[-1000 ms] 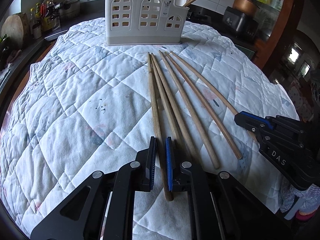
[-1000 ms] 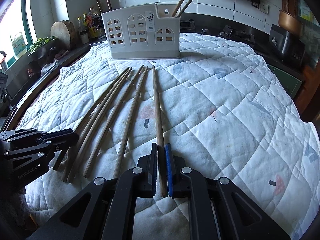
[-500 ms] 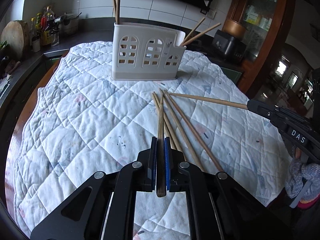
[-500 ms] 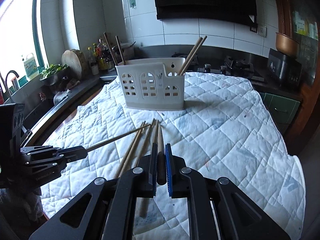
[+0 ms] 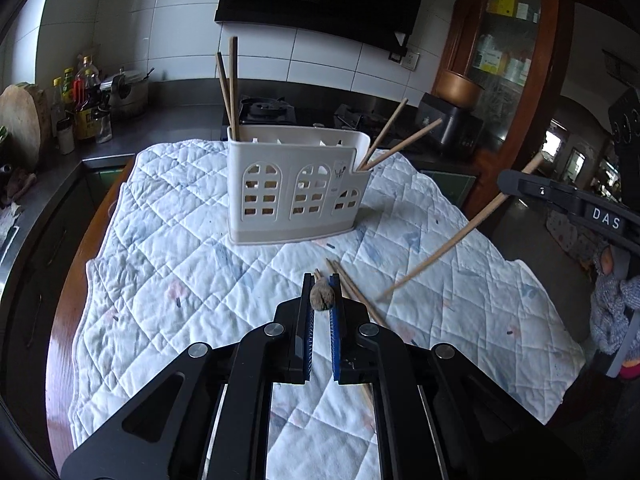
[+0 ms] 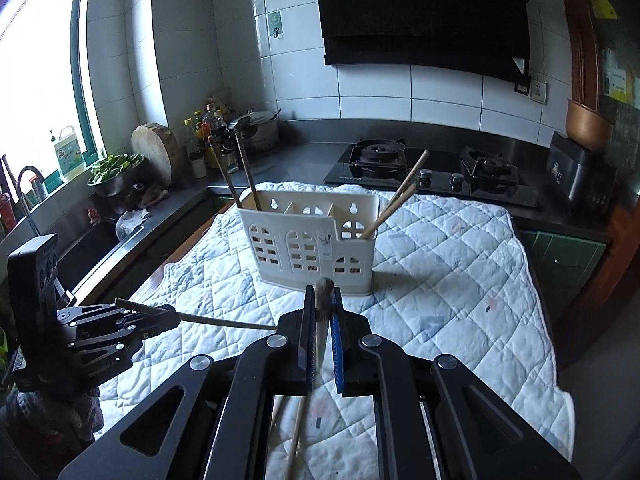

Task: Organize utensils
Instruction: 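Lift both grippers' chopsticks up toward the white holder, then lower the left gripper's chopstick into the holder while the right gripper inserts its own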

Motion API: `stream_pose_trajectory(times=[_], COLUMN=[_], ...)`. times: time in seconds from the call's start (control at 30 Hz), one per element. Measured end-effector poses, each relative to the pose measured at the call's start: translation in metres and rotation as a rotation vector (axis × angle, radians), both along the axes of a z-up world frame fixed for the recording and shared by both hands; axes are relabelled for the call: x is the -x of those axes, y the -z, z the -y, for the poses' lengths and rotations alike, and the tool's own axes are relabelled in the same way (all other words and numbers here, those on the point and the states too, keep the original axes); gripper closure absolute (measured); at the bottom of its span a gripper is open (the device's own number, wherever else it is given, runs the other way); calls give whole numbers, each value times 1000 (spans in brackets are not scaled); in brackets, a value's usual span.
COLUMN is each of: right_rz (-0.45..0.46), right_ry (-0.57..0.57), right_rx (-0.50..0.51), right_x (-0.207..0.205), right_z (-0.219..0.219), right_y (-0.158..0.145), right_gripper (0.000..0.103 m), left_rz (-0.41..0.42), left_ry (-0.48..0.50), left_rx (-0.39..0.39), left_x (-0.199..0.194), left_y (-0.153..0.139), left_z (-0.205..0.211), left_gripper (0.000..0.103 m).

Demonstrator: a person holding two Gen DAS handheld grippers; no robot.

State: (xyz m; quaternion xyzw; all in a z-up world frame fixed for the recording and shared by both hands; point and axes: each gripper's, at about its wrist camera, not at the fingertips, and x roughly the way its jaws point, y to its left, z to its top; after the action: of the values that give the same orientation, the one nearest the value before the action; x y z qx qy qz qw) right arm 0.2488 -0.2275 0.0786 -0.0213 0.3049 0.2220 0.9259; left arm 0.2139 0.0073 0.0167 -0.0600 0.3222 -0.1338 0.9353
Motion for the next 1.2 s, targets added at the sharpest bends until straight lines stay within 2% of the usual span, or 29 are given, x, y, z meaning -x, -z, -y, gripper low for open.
stream_pose_trajectory(times=[0.3,0.63,0.8,0.9,1.2], right_rz=[90,191,211,202,125], right_ry=[38,83,102,102,84], right_rx=[22,-52,-72,-78,-16], right_x=[-45,-100,-127,-142,-163], right_z=[-6,-27,-40,-47,-64], right_y=[-72,-112,-110,-99,-53], right_gripper=[96,96,96,96,96], left_rz=[37,127,202,210,90], left_ry=[26,57,32,7,-24], left_rx=[-41,-49,-75,-99,-109], left_x=[-30,-38,-39,-51,-105], left_y=[-36,-101,-137,-145,-113], left_z=[-2,-14,-24,-28,-34], left_gripper=[97,97,97,97,97])
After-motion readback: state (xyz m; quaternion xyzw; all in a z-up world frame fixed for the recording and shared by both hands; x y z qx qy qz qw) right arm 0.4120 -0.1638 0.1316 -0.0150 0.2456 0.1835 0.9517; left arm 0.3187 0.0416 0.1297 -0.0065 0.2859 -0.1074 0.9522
